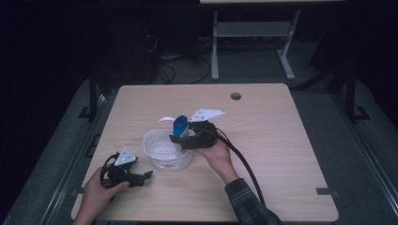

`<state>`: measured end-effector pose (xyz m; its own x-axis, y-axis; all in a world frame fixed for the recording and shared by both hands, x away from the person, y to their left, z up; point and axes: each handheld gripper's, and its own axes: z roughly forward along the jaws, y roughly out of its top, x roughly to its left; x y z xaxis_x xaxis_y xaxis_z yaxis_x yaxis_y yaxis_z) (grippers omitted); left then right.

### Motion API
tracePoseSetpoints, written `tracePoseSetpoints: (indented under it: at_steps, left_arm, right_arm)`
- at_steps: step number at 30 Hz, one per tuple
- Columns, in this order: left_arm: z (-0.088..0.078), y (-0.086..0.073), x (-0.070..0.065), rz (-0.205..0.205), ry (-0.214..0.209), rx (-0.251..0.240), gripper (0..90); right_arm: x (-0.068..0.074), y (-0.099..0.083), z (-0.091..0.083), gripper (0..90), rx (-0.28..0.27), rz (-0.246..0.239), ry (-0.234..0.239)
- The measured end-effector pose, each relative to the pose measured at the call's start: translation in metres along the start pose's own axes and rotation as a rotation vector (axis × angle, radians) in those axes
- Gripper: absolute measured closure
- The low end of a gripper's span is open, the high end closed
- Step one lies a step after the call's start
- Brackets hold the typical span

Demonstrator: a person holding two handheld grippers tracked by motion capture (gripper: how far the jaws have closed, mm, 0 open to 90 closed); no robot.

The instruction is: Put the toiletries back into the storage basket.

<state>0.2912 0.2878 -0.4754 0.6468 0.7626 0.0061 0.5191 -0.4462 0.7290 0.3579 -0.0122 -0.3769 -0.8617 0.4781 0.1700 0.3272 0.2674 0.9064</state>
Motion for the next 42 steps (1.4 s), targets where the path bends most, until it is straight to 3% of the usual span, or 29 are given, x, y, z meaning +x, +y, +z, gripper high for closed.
tracePoseSetpoints:
  at_steps: [18, 36, 42]
  left_arm:
    - [0.000, 0.000, 0.000, 0.003, -0.001, 0.001, 13.0]
    - [0.000, 0.000, 0.000, 0.003, -0.001, 0.001, 13.0]
    - [0.000, 0.000, 0.000, 0.000, -0.001, 0.000, 13.0]
  right_arm:
    - [-0.002, -0.020, 0.009, 33.5, 0.053, -0.001, -0.013]
    - [-0.001, -0.021, 0.009, 32.6, 0.061, -0.003, 0.003]
    - [0.002, -0.019, 0.010, 17.4, 0.063, -0.003, 0.004]
